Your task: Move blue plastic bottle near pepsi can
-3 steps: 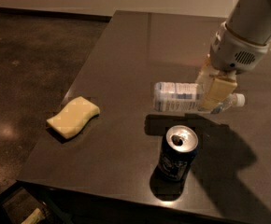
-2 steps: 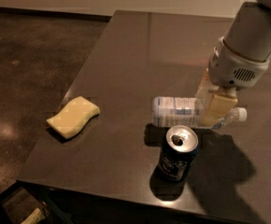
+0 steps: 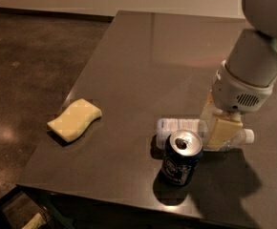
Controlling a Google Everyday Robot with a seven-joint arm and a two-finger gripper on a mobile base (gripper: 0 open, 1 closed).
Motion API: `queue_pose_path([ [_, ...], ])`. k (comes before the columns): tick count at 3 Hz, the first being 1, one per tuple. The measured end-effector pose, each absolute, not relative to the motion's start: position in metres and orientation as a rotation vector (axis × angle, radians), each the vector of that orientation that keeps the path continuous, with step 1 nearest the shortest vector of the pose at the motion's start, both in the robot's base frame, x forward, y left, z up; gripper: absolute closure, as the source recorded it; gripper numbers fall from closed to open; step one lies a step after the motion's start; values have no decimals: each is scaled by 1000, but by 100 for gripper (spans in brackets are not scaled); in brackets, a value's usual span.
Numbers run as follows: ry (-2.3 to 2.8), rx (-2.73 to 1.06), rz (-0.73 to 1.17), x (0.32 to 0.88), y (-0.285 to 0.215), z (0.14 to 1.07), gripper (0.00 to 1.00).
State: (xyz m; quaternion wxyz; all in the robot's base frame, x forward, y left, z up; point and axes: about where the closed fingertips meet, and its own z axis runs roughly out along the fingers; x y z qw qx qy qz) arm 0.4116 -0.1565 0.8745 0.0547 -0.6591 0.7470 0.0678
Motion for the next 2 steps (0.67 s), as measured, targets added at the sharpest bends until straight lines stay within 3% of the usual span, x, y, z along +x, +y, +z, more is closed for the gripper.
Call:
queue_pose_path([
  [2,2271,-1994,196,409,-158,869,15],
])
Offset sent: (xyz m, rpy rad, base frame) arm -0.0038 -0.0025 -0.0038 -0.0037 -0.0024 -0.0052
